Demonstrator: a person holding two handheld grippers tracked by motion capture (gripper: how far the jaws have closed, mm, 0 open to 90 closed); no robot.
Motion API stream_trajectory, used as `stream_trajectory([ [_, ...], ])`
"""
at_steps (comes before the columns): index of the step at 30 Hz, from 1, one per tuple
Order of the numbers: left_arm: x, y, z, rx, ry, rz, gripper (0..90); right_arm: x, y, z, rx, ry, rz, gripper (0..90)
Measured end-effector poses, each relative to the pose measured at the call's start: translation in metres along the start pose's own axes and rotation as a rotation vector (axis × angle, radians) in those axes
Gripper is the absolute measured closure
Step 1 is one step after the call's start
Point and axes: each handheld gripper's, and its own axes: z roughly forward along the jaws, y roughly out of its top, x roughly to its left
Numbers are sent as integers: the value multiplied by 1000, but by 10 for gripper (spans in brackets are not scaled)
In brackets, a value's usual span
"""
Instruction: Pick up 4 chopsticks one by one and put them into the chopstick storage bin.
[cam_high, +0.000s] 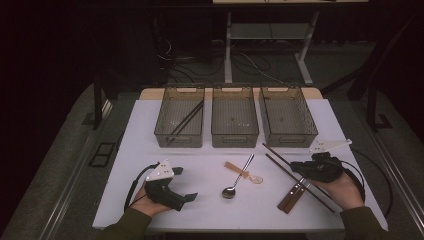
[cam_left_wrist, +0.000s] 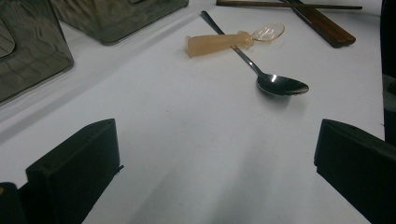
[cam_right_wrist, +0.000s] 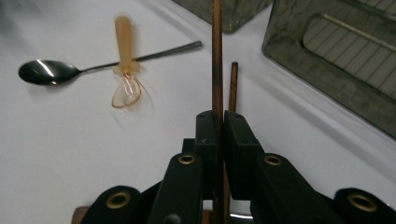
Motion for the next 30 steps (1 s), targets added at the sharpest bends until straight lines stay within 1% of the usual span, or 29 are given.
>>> stream_trajectory([
  [3,0,0,2,3,1,-14,0,3,5,-1,-19,9,2,842],
  [6,-1,0,3,4,2,-8,0,4,8,-1,-31,20,16,842],
  [13,-1,1,2,4,-2,-7,0,7,17,1,-53,22,25,842],
  [17,-3,2,4,0,-5,-5,0,9,24,1,-80,35,41,842],
  [20,-3,2,4,3,-5,0,0,11,31,4,-97,38,43,842],
  [24,-2,2,2,-8,-2,1,0,13,38,11,-100,43,42,842],
  [25,-2,2,2,-16,-1,-9,0,14,40,12,-101,42,39,842],
  [26,-2,2,2,-16,-1,-9,0,14,41,14,-101,42,36,842],
  [28,-2,2,2,-13,-1,-2,0,16,46,17,-106,47,36,842],
  [30,-3,3,2,-8,8,8,0,19,50,19,-111,48,37,842],
])
